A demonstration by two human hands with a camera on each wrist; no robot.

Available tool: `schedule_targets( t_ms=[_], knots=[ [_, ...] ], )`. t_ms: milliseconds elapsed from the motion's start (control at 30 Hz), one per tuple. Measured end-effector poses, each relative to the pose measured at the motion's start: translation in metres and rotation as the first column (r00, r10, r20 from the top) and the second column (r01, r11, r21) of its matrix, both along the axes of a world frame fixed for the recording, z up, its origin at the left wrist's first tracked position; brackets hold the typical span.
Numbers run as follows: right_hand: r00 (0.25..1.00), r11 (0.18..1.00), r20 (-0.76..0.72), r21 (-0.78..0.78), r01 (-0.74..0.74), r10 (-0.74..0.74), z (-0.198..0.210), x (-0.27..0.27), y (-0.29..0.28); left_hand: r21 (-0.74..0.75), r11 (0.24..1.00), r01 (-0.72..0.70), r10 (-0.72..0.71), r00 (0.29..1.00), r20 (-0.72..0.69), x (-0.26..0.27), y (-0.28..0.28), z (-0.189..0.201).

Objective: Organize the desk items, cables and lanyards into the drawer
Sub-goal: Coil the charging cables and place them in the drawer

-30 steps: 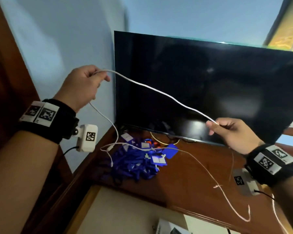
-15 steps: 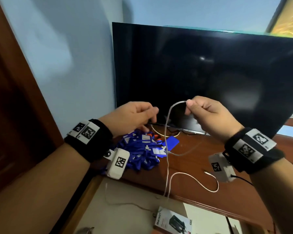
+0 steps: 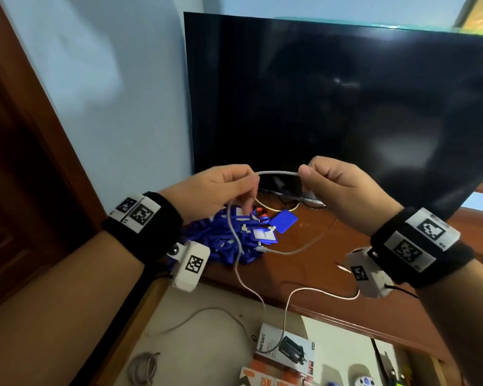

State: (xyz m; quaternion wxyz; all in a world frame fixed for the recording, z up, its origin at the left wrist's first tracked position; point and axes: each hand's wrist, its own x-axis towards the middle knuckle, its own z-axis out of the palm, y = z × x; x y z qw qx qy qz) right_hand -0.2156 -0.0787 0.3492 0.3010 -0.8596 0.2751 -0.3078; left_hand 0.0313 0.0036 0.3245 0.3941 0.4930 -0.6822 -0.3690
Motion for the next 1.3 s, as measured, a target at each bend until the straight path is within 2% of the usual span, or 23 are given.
schedule_targets(
  t_ms=[100, 200, 233, 300, 367, 467, 500, 567, 633, 700, 767, 867, 933, 1000, 1100, 1167, 1300],
  knots=[
    [0.995, 0.999, -0.085, 0.012, 0.052, -0.051, -0.013, -0.015, -0.007, -0.026, 0.989, -0.144, 0.143, 0.989, -0.044, 0.03, 0.006, 0.005],
    [0.989, 0.989, -0.118, 0.111, 0.1, -0.086, -0.033, -0.039, -0.015, -0.072, 0.928, -0.366, 0.363, 0.93, -0.05, 0.077, 0.013, 0.009],
    [0.986, 0.984, -0.133, 0.131, 0.118, -0.101, -0.039, -0.046, -0.016, -0.079, 0.906, -0.416, 0.416, 0.909, -0.012, 0.091, 0.016, 0.006],
    [0.979, 0.982, -0.162, 0.119, 0.147, -0.126, -0.05, -0.054, -0.014, -0.076, 0.875, -0.479, 0.485, 0.864, 0.136, 0.109, 0.02, -0.002],
    [0.975, 0.984, -0.17, 0.081, 0.161, -0.146, -0.058, -0.051, -0.008, -0.043, 0.862, -0.505, 0.492, 0.816, 0.303, 0.113, 0.02, -0.017],
    [0.99, 0.982, -0.108, 0.155, 0.111, -0.095, -0.067, -0.03, 0.005, -0.046, 0.871, -0.489, 0.424, 0.7, 0.575, 0.09, 0.018, -0.035],
    [0.996, 0.975, -0.072, 0.214, 0.067, -0.053, -0.068, -0.02, 0.011, -0.046, 0.9, -0.433, 0.371, 0.709, 0.6, 0.076, 0.018, -0.04],
    [0.999, 0.947, 0.013, 0.319, -0.035, 0.033, -0.067, -0.001, 0.024, 0.032, 0.965, -0.261, 0.211, 0.842, 0.497, 0.043, 0.019, -0.049],
    [0.992, 0.899, 0.11, 0.425, -0.104, 0.063, -0.061, 0.013, 0.034, 0.167, 0.984, -0.065, 0.019, 0.965, 0.261, 0.011, 0.022, -0.058],
    [0.983, 0.858, 0.184, 0.5, -0.117, 0.027, -0.056, 0.018, 0.037, 0.225, 0.974, -0.001, -0.01, 0.999, 0.048, -0.01, 0.023, -0.066],
    [0.974, 0.839, 0.218, 0.539, -0.071, -0.058, -0.057, 0.016, 0.031, 0.165, 0.981, -0.099, 0.109, 0.993, -0.054, -0.018, 0.023, -0.068],
    [0.972, 0.814, 0.152, 0.578, 0.06, -0.179, -0.073, 0.009, 0.025, 0.054, 0.941, -0.335, 0.336, 0.942, -0.015, -0.016, 0.018, -0.066],
    [0.982, 0.78, 0.078, 0.62, 0.085, -0.169, -0.084, 0.007, 0.031, -0.009, 0.91, -0.415, 0.415, 0.91, 0.026, -0.015, 0.013, -0.061],
    [0.991, 0.739, 0.074, 0.672, 0.035, -0.114, -0.091, 0.009, 0.041, -0.062, 0.897, -0.438, 0.44, 0.898, 0.02, -0.013, 0.006, -0.056],
    [0.986, 0.698, 0.159, 0.711, -0.084, -0.044, -0.086, 0.016, 0.055, -0.064, 0.889, -0.454, 0.457, 0.888, 0.051, -0.011, -0.007, -0.056],
    [0.965, 0.658, 0.261, 0.729, -0.189, -0.012, -0.075, 0.02, 0.058, 0.007, 0.893, -0.45, 0.447, 0.889, 0.096, -0.011, -0.014, -0.067],
    [0.873, 0.595, 0.487, 0.706, -0.384, -0.014, -0.042, 0.028, 0.063, 0.115, 0.933, -0.341, 0.334, 0.94, 0.072, -0.026, -0.01, -0.09]
  ],
)
